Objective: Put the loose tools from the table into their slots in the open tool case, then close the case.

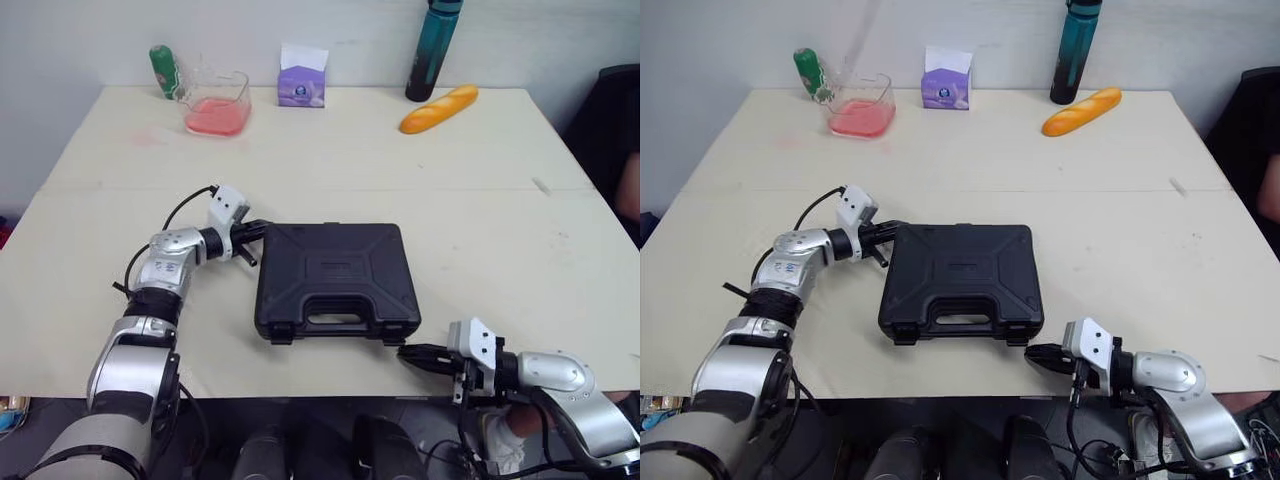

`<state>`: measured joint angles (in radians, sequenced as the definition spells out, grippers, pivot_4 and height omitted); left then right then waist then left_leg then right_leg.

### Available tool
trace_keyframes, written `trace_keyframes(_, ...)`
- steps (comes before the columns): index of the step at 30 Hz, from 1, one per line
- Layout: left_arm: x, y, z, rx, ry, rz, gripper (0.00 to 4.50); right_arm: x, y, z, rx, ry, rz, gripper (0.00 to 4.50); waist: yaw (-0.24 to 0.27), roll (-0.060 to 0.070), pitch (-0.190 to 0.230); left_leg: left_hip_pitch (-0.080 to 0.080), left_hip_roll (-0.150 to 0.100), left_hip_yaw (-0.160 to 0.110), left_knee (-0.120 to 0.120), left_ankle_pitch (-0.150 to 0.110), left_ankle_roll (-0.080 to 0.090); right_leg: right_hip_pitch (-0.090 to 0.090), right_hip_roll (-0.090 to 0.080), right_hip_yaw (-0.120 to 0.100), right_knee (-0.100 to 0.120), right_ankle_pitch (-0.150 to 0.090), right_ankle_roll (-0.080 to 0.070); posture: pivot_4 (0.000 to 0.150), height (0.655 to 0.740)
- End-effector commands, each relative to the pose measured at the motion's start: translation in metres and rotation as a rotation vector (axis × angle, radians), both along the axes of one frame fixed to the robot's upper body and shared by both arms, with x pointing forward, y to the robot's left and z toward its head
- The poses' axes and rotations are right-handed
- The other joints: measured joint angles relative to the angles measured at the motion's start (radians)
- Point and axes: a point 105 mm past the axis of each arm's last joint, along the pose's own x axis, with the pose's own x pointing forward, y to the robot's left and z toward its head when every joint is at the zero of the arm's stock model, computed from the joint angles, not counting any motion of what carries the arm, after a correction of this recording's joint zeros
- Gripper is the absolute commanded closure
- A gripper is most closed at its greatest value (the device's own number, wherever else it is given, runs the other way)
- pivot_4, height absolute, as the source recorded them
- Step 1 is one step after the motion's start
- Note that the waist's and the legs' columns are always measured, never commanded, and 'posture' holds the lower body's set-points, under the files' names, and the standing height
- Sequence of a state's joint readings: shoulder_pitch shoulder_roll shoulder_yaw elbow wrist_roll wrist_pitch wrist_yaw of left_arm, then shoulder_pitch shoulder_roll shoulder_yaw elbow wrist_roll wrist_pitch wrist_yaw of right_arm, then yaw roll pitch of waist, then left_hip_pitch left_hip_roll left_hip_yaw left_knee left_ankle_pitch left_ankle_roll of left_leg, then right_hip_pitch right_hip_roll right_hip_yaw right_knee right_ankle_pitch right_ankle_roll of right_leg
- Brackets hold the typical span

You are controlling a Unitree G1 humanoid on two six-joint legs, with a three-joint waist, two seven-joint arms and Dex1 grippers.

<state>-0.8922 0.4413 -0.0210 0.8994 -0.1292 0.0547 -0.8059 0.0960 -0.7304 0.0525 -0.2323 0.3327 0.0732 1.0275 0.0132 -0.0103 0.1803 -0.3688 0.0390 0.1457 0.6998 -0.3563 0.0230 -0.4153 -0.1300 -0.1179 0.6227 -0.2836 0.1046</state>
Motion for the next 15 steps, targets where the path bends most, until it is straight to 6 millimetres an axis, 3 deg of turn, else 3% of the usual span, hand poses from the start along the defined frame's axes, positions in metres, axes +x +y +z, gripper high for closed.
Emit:
trace_keyframes(1, 0.002, -0.008, 0.006, 0.003, -0.019, -0.044, 4.45, 0.004, 0.005, 0.003, 0.0, -0.034, -0.014, 4.5, 0.0, 0.0, 0.0, 0.0, 0.0, 0.0, 0.0, 0.0, 0.0, 0.0, 0.0, 0.0, 0.0, 0.0, 0.0, 0.15, 0.74)
trace_keyframes(7, -0.004, -0.012, 0.0, 0.014, -0.006, -0.113, 4.45, 0.011, 0.004, 0.006, -0.005, -0.05, -0.034, 4.5, -0.002, 0.0, 0.0, 0.0, 0.0, 0.0, 0.0, 0.0, 0.0, 0.0, 0.0, 0.0, 0.0, 0.0, 0.0, 0.15, 0.74)
trace_keyframes(15, -0.021, 0.0, -0.005, 0.024, -0.018, -0.187, 4.45, 0.025, -0.01, 0.004, -0.057, -0.074, -0.041, 4.5, -0.009, 0.0, 0.0, 0.0, -0.001, -0.001, 0.0, 0.0, 0.001, 0.0, -0.001, 0.0, 0.0, 0.0, 0.001, 0.15, 0.74)
